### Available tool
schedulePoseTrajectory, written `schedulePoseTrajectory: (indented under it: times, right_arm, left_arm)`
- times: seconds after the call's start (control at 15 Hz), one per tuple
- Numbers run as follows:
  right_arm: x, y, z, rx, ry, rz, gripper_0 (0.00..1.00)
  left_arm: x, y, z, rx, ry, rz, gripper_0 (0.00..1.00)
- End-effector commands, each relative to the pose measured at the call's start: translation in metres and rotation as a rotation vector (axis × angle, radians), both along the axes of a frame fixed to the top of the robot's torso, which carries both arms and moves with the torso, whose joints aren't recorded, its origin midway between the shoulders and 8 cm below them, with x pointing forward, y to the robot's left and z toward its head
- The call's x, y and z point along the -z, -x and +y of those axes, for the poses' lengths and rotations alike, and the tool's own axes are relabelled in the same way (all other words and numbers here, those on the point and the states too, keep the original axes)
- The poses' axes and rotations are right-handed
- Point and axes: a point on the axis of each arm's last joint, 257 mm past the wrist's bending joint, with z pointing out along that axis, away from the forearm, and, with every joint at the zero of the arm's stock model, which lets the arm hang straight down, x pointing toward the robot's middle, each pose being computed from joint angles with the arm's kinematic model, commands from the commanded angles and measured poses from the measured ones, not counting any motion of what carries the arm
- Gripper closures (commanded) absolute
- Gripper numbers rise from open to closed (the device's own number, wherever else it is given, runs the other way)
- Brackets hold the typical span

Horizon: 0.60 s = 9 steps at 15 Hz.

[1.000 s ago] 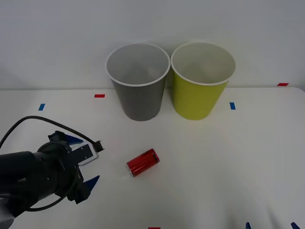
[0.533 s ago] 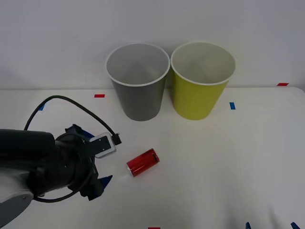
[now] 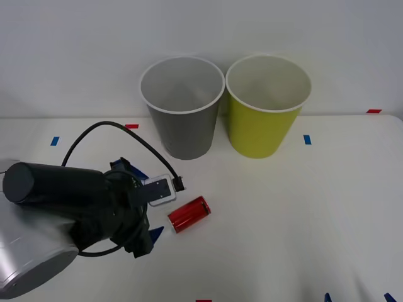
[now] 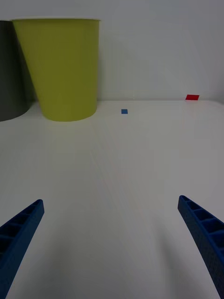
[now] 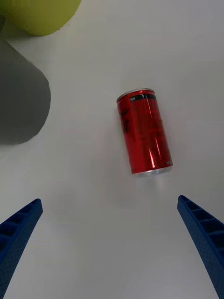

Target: Put cans in the gray bin and PET bottles in the light green bin.

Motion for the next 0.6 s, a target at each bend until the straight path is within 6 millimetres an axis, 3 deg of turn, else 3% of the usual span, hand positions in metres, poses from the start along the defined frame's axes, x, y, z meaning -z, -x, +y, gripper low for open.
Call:
schedulePoseTrajectory:
  times: [0.07, 0.6]
  right_arm:
    - [0.0, 0.0, 0.0, 0.0, 0.0, 0.0, 0.0]
    - [0.0, 0.0, 0.0, 0.0, 0.0, 0.0, 0.0]
  left_arm:
    - [0.003, -0.003, -0.012, -0.006, 0.013, 0.008, 0.0]
    - [0.008, -0.008, -0.023, -0.016, 0.034, 0.025, 0.0]
